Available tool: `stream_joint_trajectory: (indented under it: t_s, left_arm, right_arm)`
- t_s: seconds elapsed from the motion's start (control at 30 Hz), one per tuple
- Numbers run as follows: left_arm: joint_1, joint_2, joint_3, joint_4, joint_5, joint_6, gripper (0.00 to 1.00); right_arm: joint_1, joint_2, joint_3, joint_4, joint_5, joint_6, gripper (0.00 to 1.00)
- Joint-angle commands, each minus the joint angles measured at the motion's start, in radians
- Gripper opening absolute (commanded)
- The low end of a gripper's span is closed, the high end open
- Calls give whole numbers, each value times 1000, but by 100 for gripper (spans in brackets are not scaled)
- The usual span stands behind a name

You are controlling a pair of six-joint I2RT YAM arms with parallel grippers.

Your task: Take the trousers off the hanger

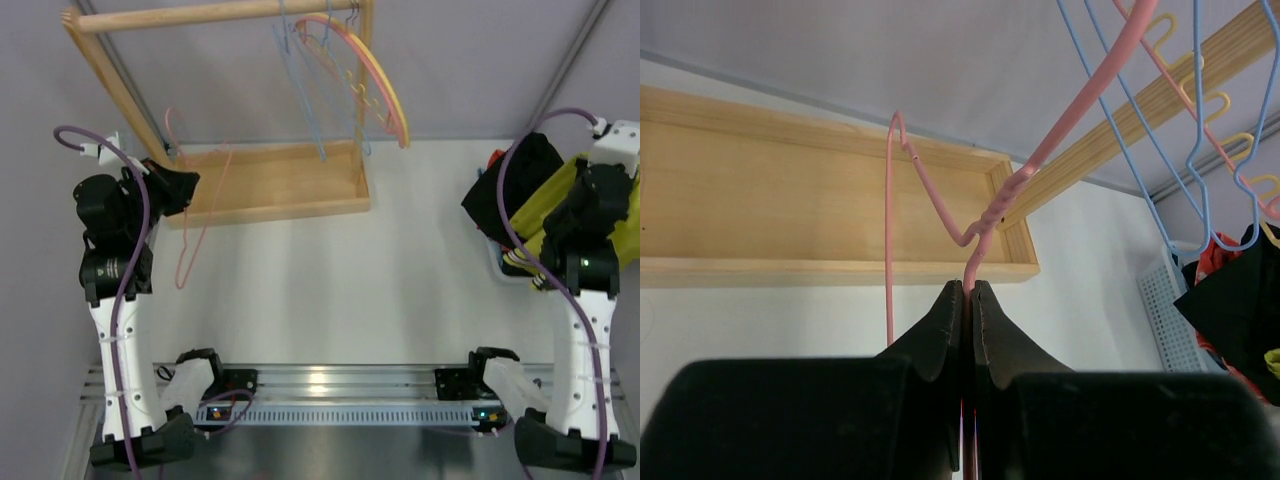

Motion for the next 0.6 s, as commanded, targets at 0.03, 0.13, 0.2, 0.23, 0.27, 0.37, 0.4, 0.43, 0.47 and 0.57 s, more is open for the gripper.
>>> stream_joint_trajectory:
  t_s: [0.03,0.13,0.2,0.23,0.27,0.37,0.4,0.43,0.47,0.57]
  left_arm:
    - [-3,-3,69,78,24,8,0]
    - [-2,5,83,78,32,5,0]
    - [-2,9,91,78,36,4,0]
    - [-2,12,94,78,36,4,0]
    - [-2,14,100,78,36,5,0]
    - [-3,25,117,77,42,8,0]
    - [-3,29,121,78,48,10,0]
    - [-3,37,127,77,51,13,0]
    - [-5,43,138,78,56,16,0]
    - [-3,64,163,78,65,30,0]
  right_arm:
    - [-24,215,47,302,-101,-29,0]
    - [-24,386,134,365,-174,-20,0]
    - [-23,520,187,345,-250,-3,0]
    - [-23,563,207,330,-262,2,0]
    - [-21,605,250,318,-297,9,0]
    - [-21,718,264,315,-360,26,0]
    - [-21,758,258,315,-377,26,0]
    - [-21,774,233,318,-409,25,0]
    - [-23,786,218,333,-423,25,0]
    - [-26,814,163,335,-484,26,7]
